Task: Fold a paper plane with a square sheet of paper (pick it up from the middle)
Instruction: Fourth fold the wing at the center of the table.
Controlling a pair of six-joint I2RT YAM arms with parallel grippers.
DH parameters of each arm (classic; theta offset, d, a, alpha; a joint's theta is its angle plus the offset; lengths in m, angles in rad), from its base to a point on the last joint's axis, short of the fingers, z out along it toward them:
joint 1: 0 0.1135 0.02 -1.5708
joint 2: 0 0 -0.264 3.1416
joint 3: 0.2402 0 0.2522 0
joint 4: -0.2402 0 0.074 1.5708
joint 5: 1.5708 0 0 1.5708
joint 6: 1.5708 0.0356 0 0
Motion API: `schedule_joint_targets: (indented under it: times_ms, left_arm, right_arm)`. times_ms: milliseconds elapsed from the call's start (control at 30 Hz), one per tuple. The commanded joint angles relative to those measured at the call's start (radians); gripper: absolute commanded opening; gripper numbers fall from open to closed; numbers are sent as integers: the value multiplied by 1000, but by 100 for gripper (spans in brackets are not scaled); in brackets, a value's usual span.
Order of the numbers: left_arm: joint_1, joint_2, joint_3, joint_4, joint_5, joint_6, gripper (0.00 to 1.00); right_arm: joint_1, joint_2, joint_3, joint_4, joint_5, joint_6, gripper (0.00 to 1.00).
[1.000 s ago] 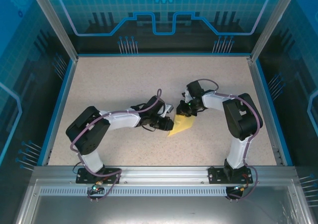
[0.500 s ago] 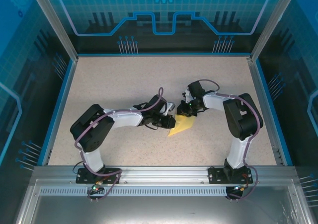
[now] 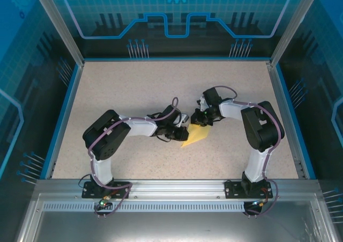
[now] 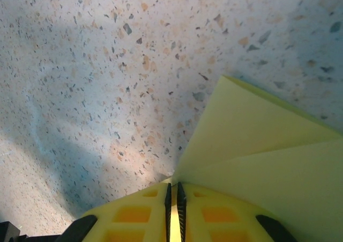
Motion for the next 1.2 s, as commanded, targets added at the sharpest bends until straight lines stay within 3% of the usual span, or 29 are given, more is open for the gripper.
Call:
schedule_joint_targets:
  times_ms: [0, 267, 533, 867, 1167]
  left_arm:
    - [-7, 30, 7, -7, -12, 10, 9]
    - [-6, 38, 4, -20, -21, 21, 9]
    - [-6, 32, -11, -1, -21, 22, 8]
    - [-6, 26, -33, 26, -14, 23, 8]
    - [-6, 26, -42, 16, -20, 37, 8]
  right_arm:
    - [-17, -40, -26, -28, 5, -13, 16]
    - [-21, -135, -44, -32, 15, -10, 20]
    - [10, -218, -156, 70, -99, 104, 18]
    - [80, -171, -272, 326, -135, 313, 14]
    - [88, -114, -287, 302, -49, 298, 13]
